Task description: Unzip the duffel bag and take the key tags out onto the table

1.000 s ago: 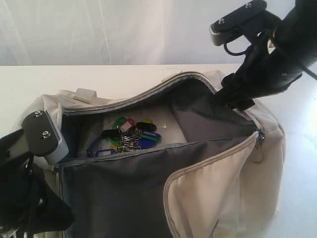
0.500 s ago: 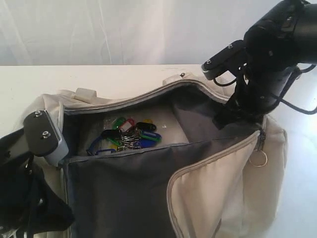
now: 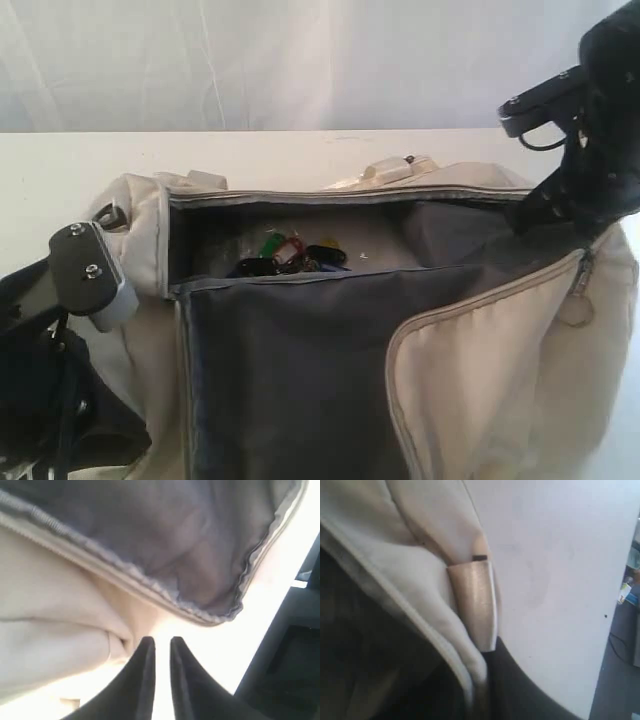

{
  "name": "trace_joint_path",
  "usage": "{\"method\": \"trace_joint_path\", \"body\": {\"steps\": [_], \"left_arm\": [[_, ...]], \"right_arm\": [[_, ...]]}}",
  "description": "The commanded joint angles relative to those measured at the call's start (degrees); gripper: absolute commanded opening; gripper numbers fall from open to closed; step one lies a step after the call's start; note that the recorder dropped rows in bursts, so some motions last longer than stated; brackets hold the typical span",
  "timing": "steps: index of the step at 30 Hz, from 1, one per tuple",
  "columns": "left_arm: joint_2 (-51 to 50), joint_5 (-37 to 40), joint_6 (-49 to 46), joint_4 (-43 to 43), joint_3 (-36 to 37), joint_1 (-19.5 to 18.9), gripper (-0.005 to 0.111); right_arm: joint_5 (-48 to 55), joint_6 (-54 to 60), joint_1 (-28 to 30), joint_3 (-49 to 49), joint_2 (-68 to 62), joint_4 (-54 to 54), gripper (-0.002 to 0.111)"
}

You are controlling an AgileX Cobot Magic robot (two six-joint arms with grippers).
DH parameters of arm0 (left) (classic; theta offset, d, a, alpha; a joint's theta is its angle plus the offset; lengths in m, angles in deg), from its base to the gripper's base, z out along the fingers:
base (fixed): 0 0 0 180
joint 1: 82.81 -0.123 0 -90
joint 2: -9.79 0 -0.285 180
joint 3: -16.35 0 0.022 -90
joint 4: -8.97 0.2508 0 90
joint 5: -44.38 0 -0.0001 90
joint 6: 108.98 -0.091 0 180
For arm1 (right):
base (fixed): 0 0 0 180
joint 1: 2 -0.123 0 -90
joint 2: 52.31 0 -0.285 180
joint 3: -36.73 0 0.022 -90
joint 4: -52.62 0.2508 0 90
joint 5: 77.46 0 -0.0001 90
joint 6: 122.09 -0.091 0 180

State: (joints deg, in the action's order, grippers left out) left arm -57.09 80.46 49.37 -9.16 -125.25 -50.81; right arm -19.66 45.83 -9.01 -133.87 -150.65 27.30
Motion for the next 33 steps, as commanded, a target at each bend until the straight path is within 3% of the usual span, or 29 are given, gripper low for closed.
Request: {"method": "trace_joint_path", "body": {"steps": [1,13,22,24,25,30,33], "left_arm": [[0.4,0.7,0.2,-0.7,0.3,0.1,0.017],[0.4,0.9,0.2,-0.7,0.3,0.1,0.017],[0.4,1.1,0.2,-0.7,0.3,0.1,0.017],[0.4,4.6,-0.2,0.4,-1.5,0.1,0.017],[0.4,7.0,0.7,2.5,-2.9,0.1,0.017],[2.9,10.9,7.0,6.7,-11.1,0.1,0.017],[4.8,9.7,12.1,8.8,-17.8,0.1,0.017]], "right_arm": [[3.6,0.4,4.1,0.0,2.9,-6.0,0.0],[4.8,0.3,5.8,0.0,6.3,-6.6,0.0],[1.4,8.5,5.8,0.0,6.3,9.3,0.0],[0.8,11.1,5.8,0.0,6.3,12.4,0.001],[0.9,12.1,5.8,0.0,6.3,13.9,0.006],[-0.2,13.2,5.8,0.0,10.3,17.9,0.068],[-2.5,13.3,5.8,-0.1,16.6,21.6,0.068]]}}
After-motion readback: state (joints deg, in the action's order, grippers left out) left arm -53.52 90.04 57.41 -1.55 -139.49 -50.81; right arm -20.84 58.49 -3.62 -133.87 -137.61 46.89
